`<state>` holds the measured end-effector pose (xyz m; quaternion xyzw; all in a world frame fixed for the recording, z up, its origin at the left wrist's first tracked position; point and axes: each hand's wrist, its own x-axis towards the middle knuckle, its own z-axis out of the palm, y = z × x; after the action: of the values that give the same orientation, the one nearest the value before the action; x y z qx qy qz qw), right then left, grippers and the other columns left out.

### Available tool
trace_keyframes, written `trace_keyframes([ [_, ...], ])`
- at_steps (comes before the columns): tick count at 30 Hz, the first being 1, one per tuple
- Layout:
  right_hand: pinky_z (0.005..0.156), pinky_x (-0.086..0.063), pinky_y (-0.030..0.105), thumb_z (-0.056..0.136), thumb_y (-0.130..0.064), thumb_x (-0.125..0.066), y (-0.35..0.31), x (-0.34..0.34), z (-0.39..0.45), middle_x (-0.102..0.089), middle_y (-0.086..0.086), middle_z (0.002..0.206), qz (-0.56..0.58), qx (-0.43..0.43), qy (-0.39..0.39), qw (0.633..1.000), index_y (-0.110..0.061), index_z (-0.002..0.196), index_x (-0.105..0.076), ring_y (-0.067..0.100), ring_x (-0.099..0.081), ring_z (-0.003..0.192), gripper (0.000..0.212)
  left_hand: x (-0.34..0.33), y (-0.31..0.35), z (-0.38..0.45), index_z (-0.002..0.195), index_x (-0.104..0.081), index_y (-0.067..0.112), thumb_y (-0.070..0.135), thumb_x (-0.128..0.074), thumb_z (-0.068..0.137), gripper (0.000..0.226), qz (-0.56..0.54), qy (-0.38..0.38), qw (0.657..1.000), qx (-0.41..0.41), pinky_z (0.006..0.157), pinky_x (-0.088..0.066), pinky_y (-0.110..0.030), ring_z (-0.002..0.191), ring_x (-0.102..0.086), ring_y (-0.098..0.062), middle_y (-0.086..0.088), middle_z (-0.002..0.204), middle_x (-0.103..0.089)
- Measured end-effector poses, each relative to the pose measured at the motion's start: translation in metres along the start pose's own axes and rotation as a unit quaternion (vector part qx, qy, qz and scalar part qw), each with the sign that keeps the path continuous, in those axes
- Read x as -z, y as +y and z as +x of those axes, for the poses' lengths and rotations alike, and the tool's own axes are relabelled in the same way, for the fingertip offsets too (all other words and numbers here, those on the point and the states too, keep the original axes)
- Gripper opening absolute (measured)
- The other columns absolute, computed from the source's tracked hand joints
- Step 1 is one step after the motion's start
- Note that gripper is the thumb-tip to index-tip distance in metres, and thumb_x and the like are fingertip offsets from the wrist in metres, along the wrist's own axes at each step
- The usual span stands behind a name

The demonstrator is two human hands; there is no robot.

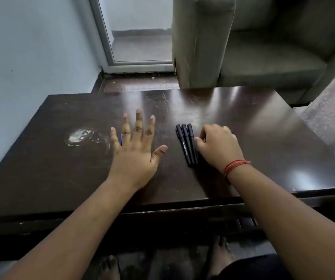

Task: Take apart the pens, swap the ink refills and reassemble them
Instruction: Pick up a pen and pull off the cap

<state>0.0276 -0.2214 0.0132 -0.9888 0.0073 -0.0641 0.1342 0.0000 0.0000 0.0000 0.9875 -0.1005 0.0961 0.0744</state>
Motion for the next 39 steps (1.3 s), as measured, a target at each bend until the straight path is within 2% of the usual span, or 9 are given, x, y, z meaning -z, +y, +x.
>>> trace_keyframes([
  [12, 0.085, -0.048, 0.041, 0.093, -0.035, -0.050, -0.008, -0.007, -0.009, -0.062, 0.004, 0.101, -0.015, 0.017, -0.011, 1.000, -0.015, 0.097, -0.057, 0.029, -0.054, 0.101, 0.021, -0.001, 0.008, -0.009, 0.155, 0.022, 0.035, 0.073, -0.002, 0.092, 0.077, -0.001, -0.049, 0.999, 0.003, 0.120, 0.008, -0.064, 0.149, 0.032, -0.027, 0.002, 0.163, 0.032],
  [19, 0.063, -0.042, 0.034, 0.088, -0.019, -0.053, -0.009, -0.013, -0.007, -0.056, 0.004, 0.083, 0.015, 0.017, -0.009, 1.000, -0.014, 0.089, -0.045, 0.029, -0.056, 0.086, 0.010, 0.003, 0.012, -0.009, 0.152, 0.025, 0.035, 0.069, -0.011, 0.094, 0.076, -0.006, -0.073, 0.997, -0.009, 0.120, 0.009, -0.062, 0.147, 0.035, -0.026, 0.003, 0.162, 0.034],
  [22, 0.062, -0.039, 0.033, 0.088, -0.017, -0.054, -0.007, -0.010, -0.004, -0.054, 0.005, 0.080, 0.037, -0.002, -0.008, 0.999, -0.010, 0.091, -0.046, 0.031, -0.056, 0.082, 0.011, 0.004, 0.011, -0.008, 0.155, 0.018, 0.034, 0.067, -0.015, 0.096, 0.075, -0.019, -0.063, 0.998, -0.011, 0.120, 0.010, -0.061, 0.149, 0.031, -0.026, 0.003, 0.163, 0.029],
  [25, 0.066, -0.045, 0.033, 0.089, -0.022, -0.059, -0.011, -0.002, -0.002, -0.059, 0.005, 0.084, 0.112, -0.018, 0.007, 0.994, -0.010, 0.096, -0.051, 0.028, -0.056, 0.079, 0.016, 0.006, 0.012, -0.008, 0.160, -0.003, 0.030, 0.054, -0.030, 0.102, 0.069, -0.105, -0.028, 0.994, -0.009, 0.123, 0.005, -0.055, 0.154, 0.017, -0.022, 0.003, 0.168, 0.010],
  [28, 0.064, -0.047, 0.021, 0.087, -0.024, -0.064, -0.025, 0.005, -0.006, -0.062, -0.001, 0.082, 0.251, -0.033, 0.015, 0.967, -0.014, 0.095, -0.054, 0.015, -0.059, 0.075, 0.016, 0.015, 0.016, -0.005, 0.153, -0.038, 0.021, 0.037, -0.047, 0.103, 0.053, -0.306, 0.020, 0.951, 0.044, 0.123, -0.023, -0.040, 0.149, -0.028, -0.015, 0.003, 0.161, -0.035],
  [31, 0.058, -0.041, 0.012, 0.087, -0.024, -0.069, -0.047, 0.002, -0.018, -0.060, -0.007, 0.076, 0.351, -0.020, -0.006, 0.936, -0.015, 0.095, -0.059, 0.005, -0.056, 0.067, 0.015, 0.017, 0.016, 0.000, 0.129, -0.062, 0.022, 0.032, -0.052, 0.102, 0.030, -0.464, 0.001, 0.876, 0.133, 0.104, -0.049, -0.035, 0.115, -0.063, -0.009, 0.006, 0.124, -0.069],
  [33, 0.062, -0.046, 0.021, 0.086, -0.024, -0.071, -0.060, -0.006, -0.028, -0.063, -0.005, 0.075, 0.401, -0.003, -0.038, 0.915, -0.016, 0.095, -0.062, 0.006, -0.057, 0.065, 0.015, 0.016, 0.016, 0.000, 0.109, -0.069, 0.019, 0.028, -0.054, 0.102, 0.019, -0.573, -0.034, 0.796, 0.191, 0.092, -0.058, -0.042, 0.102, -0.071, -0.017, 0.001, 0.105, -0.075],
  [35, 0.066, -0.051, 0.026, 0.086, -0.025, -0.072, -0.069, -0.012, -0.037, -0.067, -0.003, 0.079, 0.423, 0.016, -0.072, 0.903, -0.018, 0.093, -0.063, 0.008, -0.061, 0.068, 0.013, 0.017, 0.017, -0.001, 0.099, -0.070, 0.012, 0.024, -0.057, 0.101, 0.019, -0.631, -0.040, 0.741, 0.225, 0.075, -0.060, -0.036, 0.087, -0.073, -0.018, -0.005, 0.091, -0.075],
  [39, 0.077, -0.057, 0.040, 0.088, -0.022, -0.068, -0.073, -0.016, -0.040, -0.071, 0.002, 0.083, 0.424, 0.036, -0.088, 0.901, -0.021, 0.088, -0.062, 0.018, -0.068, 0.079, 0.006, 0.020, 0.016, -0.003, 0.094, -0.072, 0.010, 0.020, -0.060, 0.099, 0.016, -0.631, -0.028, 0.738, 0.237, 0.062, -0.059, -0.031, 0.073, -0.069, -0.015, -0.004, 0.081, -0.073],
])
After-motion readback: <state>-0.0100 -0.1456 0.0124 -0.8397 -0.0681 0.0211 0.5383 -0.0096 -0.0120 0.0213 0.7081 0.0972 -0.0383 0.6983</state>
